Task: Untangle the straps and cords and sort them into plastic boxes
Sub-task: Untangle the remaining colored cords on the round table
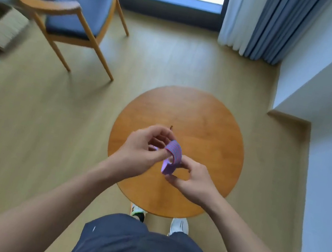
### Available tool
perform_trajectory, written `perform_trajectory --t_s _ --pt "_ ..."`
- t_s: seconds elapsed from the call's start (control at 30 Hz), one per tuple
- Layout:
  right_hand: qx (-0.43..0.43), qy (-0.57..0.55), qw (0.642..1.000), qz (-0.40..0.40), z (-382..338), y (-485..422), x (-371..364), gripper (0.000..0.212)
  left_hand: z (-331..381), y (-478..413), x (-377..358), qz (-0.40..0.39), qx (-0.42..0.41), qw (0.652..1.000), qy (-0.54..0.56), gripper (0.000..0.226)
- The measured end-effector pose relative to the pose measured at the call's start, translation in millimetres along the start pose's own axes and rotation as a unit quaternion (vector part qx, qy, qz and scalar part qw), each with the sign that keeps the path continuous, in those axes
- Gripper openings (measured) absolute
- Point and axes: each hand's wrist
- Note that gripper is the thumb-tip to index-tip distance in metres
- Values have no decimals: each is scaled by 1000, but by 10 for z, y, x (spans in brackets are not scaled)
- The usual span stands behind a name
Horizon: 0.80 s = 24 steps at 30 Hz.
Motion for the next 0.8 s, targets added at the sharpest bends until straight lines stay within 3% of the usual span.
perform_trajectory --t_s 0.13,0.33,0.5,0.57,0.63,0.7,0.8 --pt "19 -115 993 16 -275 138 170 15 488 90 55 61 -21 991 119 21" --pt "72 -158 982 72 -601 189 460 7 943 201 158 77 -51 982 164 16" --pt "76 -158 984 13 -729 243 445 26 1194 269 169 34 -62 973 218 16" --pt "54 -118 991 -7 -741 271 347 20 1295 250 204 24 -94 969 226 15" --pt "45 -103 993 15 -745 309 250 10 1367 186 317 38 -125 964 231 21" --pt "37 -119 991 57 -778 350 198 21 1382 97 468 47 -128 959 248 23" --pt "9 -191 974 118 -934 389 153 30 1201 30 601 -36 -69 952 296 31"
Point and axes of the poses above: each hand's wrist, its own y-axis away from the middle knuckle, its own x-axis out of the back of the hand, z = x × y, and after that the axes turned 5 degrees about z, right-handed
